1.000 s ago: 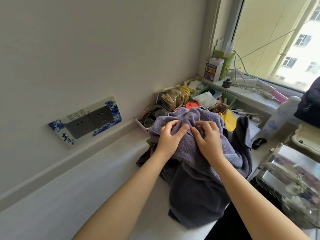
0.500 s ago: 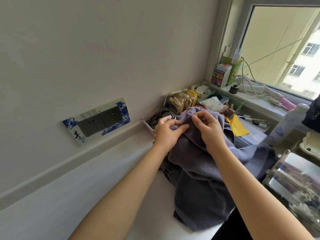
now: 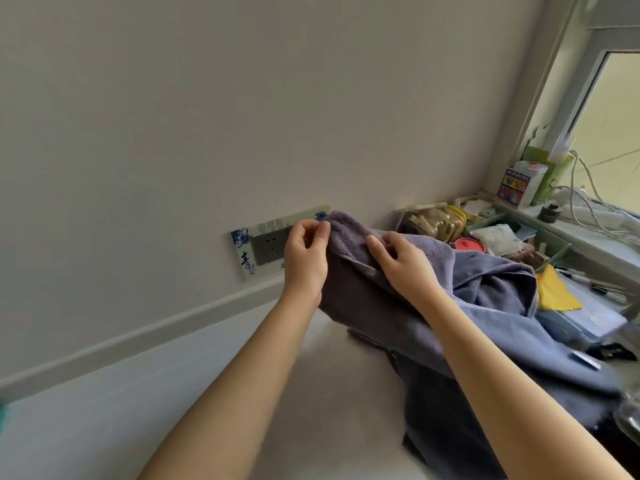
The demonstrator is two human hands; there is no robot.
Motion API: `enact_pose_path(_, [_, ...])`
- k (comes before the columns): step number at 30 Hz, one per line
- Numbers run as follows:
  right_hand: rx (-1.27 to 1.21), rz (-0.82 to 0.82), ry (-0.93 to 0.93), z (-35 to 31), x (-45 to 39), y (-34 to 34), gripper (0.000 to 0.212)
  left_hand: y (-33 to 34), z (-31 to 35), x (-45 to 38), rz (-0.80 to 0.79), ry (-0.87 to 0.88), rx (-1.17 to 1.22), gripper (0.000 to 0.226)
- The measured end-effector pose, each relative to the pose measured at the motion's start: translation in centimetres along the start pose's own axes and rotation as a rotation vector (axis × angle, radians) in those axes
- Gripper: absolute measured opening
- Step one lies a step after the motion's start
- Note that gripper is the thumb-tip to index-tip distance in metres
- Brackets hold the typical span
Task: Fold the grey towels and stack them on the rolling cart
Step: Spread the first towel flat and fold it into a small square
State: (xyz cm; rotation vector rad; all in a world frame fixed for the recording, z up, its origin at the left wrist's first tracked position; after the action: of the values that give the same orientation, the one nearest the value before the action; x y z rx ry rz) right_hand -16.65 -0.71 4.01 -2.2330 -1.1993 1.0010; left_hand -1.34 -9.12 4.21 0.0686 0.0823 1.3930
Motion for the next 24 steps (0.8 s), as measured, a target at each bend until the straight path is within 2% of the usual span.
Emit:
enact_pose_path(3, [-0.029, -0.162, -0.048, -2.4, 0.6, 3.1, 0.056, -5.9, 1.3, 0.0, 0.176, 0.038, 0.027, 0.021])
enact_pose_path(6, [-0.075, -0.292, -0.114, -6.2, 0.8, 6.3, 0.054, -13.2, 2.7, 0.6, 0.368, 0.084, -0.002, 0.024])
enact_pose_path(13, [-0.199, -0.379, -0.305, -18.8, 2.1, 14.9, 0.051, -29.4, 5.1, 4.9, 0.666, 0.192, -0.173, 0.016])
enact_pose_path(18, [-0.312, -0.470, -0.352, -25.2, 4.1, 20.2, 0.049, -38.2, 7.4, 8.2, 0.709, 0.254, -0.339, 0.016])
enact_pose_path(21, [-0.451, -0.542, -0.306, -27.2, 5.0, 21.6, 0.039, -41.0, 8.4, 9.7, 0.704, 0.283, -0.453, 0.020])
enact_pose_path(24, [-0.599, -0.689, -0.219, -28.1, 5.7, 22.5, 0.041, -42.2, 8.6, 10.4, 0.663, 0.281, -0.571, 0.017])
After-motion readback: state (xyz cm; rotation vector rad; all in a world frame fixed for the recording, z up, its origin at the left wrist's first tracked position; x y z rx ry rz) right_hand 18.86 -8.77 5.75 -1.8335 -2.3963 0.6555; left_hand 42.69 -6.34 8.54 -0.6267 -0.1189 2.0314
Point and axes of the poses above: each hand's wrist, its own x-axis away from the middle knuckle, its own y-axis out of the palm, z = x × y, the point moved 7 cm from there along -x, towards the middle knuckle, and after that the axes turned 8 degrees about -y, right-handed, at the moved point
